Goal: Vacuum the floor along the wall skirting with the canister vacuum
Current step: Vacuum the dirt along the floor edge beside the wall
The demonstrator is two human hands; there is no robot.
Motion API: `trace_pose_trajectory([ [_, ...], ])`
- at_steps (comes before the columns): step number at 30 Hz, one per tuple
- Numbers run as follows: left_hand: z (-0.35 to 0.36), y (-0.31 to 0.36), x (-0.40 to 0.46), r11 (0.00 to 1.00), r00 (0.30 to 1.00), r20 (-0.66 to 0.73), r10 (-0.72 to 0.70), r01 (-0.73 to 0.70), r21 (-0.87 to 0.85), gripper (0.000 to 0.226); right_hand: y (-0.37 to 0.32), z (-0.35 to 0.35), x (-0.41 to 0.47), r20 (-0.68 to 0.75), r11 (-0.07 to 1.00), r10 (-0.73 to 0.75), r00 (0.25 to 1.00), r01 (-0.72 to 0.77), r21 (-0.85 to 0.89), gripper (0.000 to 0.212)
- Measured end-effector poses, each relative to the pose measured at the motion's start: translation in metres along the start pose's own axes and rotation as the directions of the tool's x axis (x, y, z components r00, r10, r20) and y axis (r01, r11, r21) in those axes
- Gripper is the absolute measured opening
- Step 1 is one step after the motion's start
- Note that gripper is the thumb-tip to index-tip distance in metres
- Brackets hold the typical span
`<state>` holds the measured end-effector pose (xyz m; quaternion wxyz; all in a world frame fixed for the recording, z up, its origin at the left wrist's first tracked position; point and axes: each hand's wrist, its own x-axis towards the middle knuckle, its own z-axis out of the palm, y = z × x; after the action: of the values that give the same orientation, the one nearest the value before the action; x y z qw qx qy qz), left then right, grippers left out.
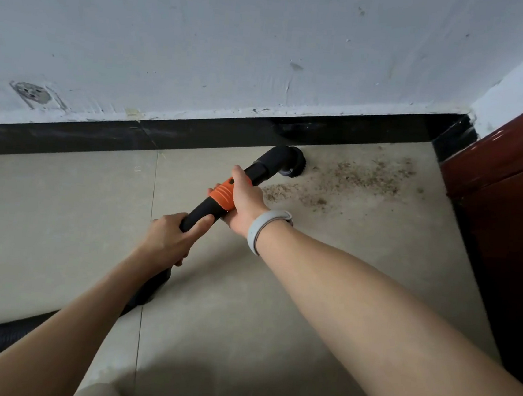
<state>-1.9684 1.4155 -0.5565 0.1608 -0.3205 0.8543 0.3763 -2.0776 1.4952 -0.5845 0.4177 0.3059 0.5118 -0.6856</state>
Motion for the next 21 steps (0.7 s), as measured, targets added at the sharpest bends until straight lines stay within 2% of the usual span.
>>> trace_pose_trajectory([
  [3, 0.006, 0.009, 0.004, 1.000, 1.000, 0.016, 0.015, -0.015, -0.008, 0.042, -0.007, -0.003, 0.002, -0.055, 0.996, -0.067, 0.996, 0.064, -0.064, 0.050],
  [8, 0.014, 0.021, 0.013, 0.999, 0.999, 0.031, 0.040, -0.040, 0.020, 0.045, -0.015, -0.012, 0.009, -0.119, 0.993, -0.109, 0.987, 0.102, -0.060, 0.054],
  [16, 0.039, 0.055, 0.030, 0.981, 0.992, 0.068, 0.108, -0.118, 0.155, 0.040, -0.046, -0.057, 0.009, -0.114, 0.986, -0.102, 0.988, 0.115, 0.119, 0.044],
  [21, 0.055, 0.083, 0.041, 0.933, 0.975, 0.067, 0.212, -0.222, 0.285, 0.039, -0.068, -0.088, 0.007, -0.113, 0.954, -0.098, 0.989, 0.126, 0.273, 0.042],
])
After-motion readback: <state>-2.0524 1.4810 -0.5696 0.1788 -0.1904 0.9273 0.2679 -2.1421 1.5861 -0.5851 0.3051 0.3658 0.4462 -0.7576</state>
